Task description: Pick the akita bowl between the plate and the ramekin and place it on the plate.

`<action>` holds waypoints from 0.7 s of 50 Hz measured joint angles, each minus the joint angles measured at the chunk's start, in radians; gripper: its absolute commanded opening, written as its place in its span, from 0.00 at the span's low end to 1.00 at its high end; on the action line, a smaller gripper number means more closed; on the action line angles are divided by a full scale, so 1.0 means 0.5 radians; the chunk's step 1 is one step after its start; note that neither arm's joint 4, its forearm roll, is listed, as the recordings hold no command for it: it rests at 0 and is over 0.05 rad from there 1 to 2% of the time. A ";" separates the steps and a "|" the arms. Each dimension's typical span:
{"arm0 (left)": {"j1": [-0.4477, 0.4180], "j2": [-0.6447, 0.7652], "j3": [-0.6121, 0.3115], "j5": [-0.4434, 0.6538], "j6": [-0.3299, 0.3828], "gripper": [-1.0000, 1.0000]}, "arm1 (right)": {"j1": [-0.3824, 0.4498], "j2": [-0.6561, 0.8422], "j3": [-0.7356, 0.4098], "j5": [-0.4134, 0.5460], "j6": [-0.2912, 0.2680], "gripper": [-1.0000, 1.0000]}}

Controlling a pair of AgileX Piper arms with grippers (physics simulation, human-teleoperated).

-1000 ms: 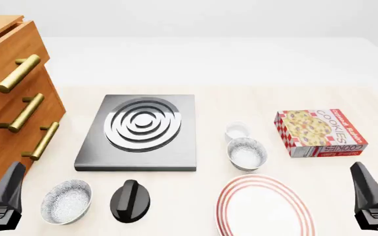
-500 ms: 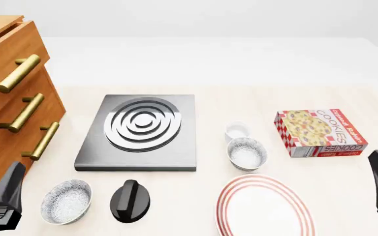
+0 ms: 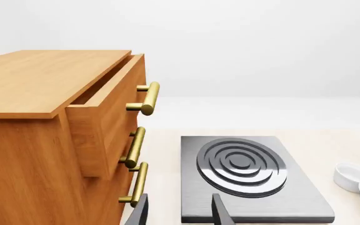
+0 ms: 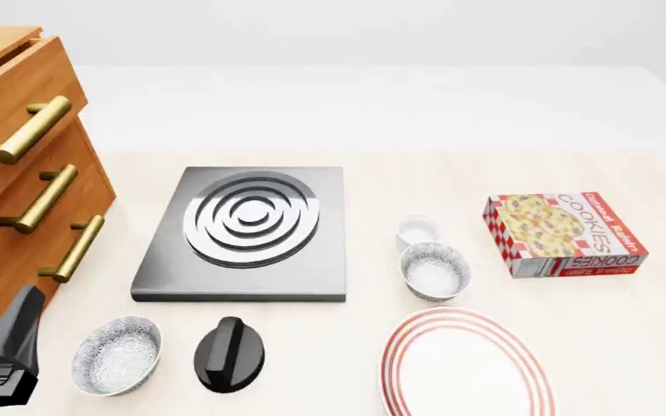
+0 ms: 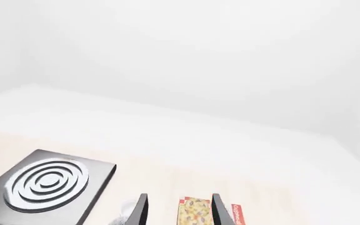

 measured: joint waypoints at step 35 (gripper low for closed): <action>0.000 0.000 0.000 0.000 0.000 1.00 | 0.148 0.996 -1.366 0.634 -0.065 1.00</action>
